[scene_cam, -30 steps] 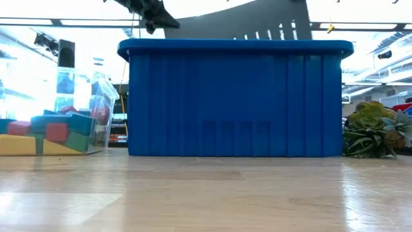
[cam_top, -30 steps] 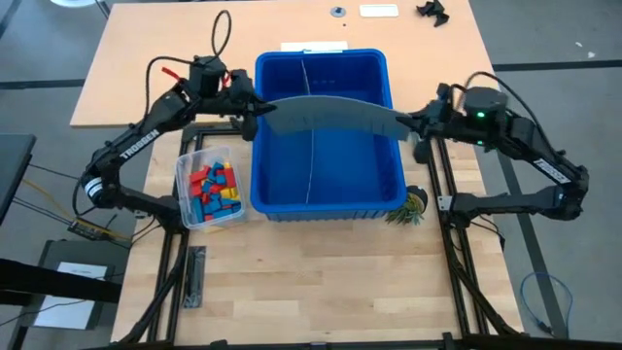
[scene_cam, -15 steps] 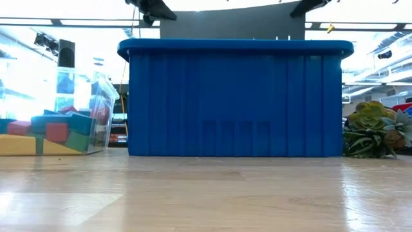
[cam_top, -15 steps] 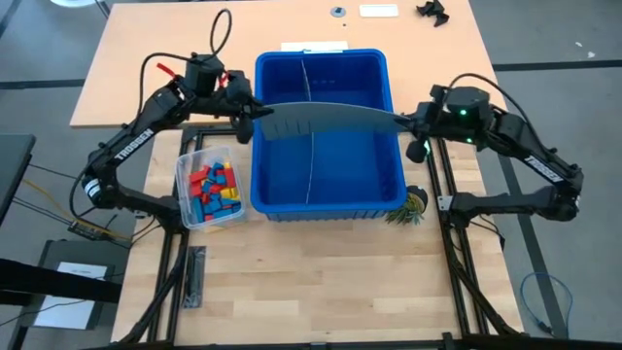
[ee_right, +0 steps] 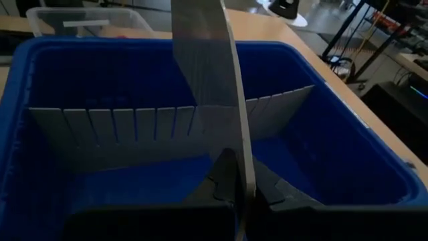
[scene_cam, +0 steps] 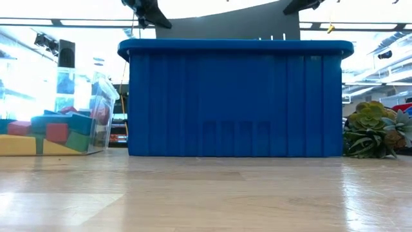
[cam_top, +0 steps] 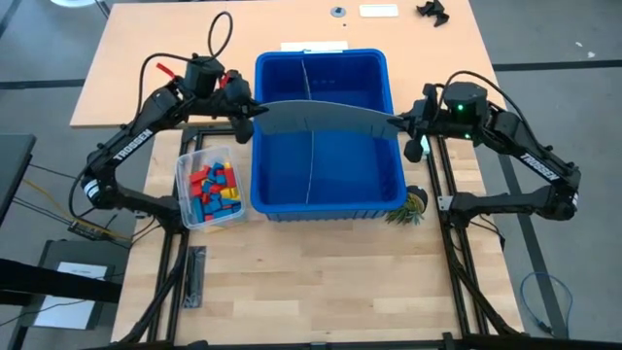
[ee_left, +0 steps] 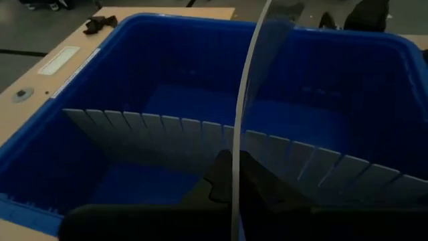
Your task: Sort Items/Unsort Items
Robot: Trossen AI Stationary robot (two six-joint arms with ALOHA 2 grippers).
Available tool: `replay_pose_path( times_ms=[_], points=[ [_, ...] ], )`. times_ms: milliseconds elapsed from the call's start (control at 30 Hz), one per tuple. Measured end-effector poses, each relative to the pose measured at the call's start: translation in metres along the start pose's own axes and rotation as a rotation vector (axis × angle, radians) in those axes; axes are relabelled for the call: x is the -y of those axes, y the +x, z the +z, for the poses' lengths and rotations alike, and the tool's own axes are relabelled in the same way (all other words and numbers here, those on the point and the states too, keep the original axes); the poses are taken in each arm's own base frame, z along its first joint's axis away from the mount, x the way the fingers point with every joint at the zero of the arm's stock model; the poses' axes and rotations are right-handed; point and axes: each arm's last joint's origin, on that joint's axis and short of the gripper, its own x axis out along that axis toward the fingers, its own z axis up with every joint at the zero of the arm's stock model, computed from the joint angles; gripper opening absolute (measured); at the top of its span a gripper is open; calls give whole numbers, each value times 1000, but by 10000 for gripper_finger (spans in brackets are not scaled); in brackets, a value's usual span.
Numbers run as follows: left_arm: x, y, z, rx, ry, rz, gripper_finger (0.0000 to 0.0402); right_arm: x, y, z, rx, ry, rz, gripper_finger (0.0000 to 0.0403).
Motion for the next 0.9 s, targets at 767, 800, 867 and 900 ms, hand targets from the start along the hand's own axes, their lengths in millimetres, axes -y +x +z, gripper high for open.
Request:
replay_pose_path(
  times_ms=[767,800,867,900],
  points=[
    [0,-5,-4,-57,22,61,15,5,20,-3,-63,-1,18,2],
    [0,-5,-4,-55,26,68,15,4,19,-3,-58,-1,27,2],
    [-1,-5,-3,-49,44,85,15,4,17,-3,-44,1,38,2],
    [-1,-5,-3,-49,49,85,15,4,17,-2,-35,3,45,2]
  ],
)
